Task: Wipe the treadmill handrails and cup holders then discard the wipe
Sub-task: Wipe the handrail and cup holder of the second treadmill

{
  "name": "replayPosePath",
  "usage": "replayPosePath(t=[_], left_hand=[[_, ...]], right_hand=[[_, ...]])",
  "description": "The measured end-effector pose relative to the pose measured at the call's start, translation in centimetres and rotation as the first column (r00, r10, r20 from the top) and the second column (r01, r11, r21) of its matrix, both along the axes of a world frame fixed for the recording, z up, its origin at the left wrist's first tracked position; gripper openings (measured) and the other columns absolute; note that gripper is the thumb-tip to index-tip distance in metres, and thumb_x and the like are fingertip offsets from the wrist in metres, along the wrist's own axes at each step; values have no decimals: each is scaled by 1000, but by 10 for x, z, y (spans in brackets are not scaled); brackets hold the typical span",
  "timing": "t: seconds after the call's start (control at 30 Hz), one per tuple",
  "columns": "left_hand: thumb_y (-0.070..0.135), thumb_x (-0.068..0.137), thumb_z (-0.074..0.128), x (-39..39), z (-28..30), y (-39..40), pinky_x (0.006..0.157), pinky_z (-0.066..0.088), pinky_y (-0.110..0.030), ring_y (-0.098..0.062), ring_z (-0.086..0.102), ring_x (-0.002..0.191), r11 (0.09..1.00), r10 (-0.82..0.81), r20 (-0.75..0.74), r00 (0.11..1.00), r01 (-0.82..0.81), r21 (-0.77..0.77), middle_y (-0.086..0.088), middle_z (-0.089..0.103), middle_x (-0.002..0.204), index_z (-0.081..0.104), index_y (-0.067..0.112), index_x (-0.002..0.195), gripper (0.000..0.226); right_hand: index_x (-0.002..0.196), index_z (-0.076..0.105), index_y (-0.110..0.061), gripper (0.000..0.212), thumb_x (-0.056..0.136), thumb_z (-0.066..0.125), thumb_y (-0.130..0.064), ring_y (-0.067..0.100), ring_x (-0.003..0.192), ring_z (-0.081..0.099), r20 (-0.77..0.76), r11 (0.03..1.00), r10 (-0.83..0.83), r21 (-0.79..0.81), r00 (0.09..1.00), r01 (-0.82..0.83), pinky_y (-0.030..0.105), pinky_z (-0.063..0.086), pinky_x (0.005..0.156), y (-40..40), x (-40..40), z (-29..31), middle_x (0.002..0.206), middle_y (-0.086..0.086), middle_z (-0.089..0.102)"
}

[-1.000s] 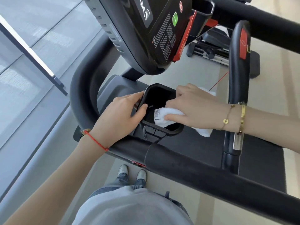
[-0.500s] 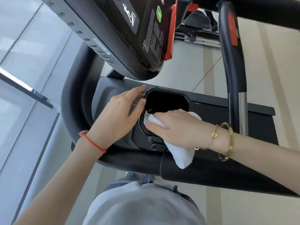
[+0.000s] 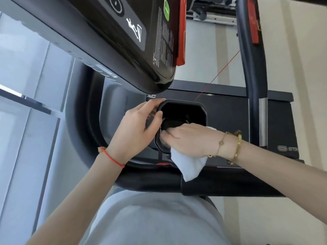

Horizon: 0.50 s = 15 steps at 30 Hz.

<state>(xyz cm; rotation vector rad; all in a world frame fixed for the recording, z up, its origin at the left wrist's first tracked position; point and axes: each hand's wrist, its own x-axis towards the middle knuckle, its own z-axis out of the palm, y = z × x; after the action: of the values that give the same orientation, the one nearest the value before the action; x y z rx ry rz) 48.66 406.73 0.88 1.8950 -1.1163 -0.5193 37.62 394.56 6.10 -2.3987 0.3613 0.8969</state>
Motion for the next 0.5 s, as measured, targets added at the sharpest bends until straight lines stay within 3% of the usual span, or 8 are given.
replayPosePath(t=[0.07, 0.13, 0.2, 0.27, 0.37, 0.5], left_hand=[[28, 99, 47, 1, -1, 0, 88, 53, -20, -5, 65, 96, 1000, 8, -1, 1000, -8, 0, 6, 68, 108, 57, 22, 135, 37], [30, 98, 46, 1, -2, 0, 88, 50, -14, -2, 64, 95, 1000, 11, -6, 1000, -11, 0, 7, 68, 107, 58, 22, 135, 39], [29, 99, 47, 2, -2, 1, 88, 48, -9, 0, 64, 97, 1000, 3, -10, 1000, -3, -1, 7, 68, 108, 57, 22, 135, 39], [29, 100, 47, 3, -3, 1, 90, 48, -10, 0, 63, 99, 1000, -3, -9, 1000, 3, -1, 7, 68, 109, 57, 22, 136, 38], [31, 100, 47, 3, -4, 1, 90, 50, -14, 0, 64, 99, 1000, 7, -3, 1000, -7, -3, 8, 68, 109, 57, 24, 136, 38], [34, 101, 45, 2, -3, 3, 92, 52, -19, -2, 64, 99, 1000, 8, -4, 1000, -8, 15, 9, 67, 106, 54, 26, 139, 40]], right_hand=[[70, 41, -26, 42, 105, 20, -36, 18, 68, 48, -5, 1000, 16, -8, 1000, -16, 36, 38, 66, -1, 2, -3, 69, -10, 46], [72, 42, -27, 39, 103, 22, -36, 11, 60, 42, -5, 1000, -14, -25, 1000, 14, 29, 31, 56, -1, -2, -2, 66, -9, 44], [68, 34, -28, 33, 99, 25, -36, 9, 56, 34, 23, 997, 6, -82, 1000, -4, 26, 22, 51, 0, -9, 2, 63, -7, 39], [68, 27, -27, 29, 95, 28, -38, 11, 54, 32, 63, 991, 49, -125, 997, -41, 30, 22, 51, 0, -19, 8, 62, -6, 37], [74, 23, -25, 24, 90, 33, -39, 16, 56, 37, 141, 983, 130, -149, 981, -109, 36, 31, 59, -2, -36, 18, 67, -7, 38], [96, 37, -20, 18, 95, 41, -37, 17, 80, 44, 252, 979, 197, -105, 948, -175, 35, 36, 81, -5, -55, 23, 87, -8, 44]])
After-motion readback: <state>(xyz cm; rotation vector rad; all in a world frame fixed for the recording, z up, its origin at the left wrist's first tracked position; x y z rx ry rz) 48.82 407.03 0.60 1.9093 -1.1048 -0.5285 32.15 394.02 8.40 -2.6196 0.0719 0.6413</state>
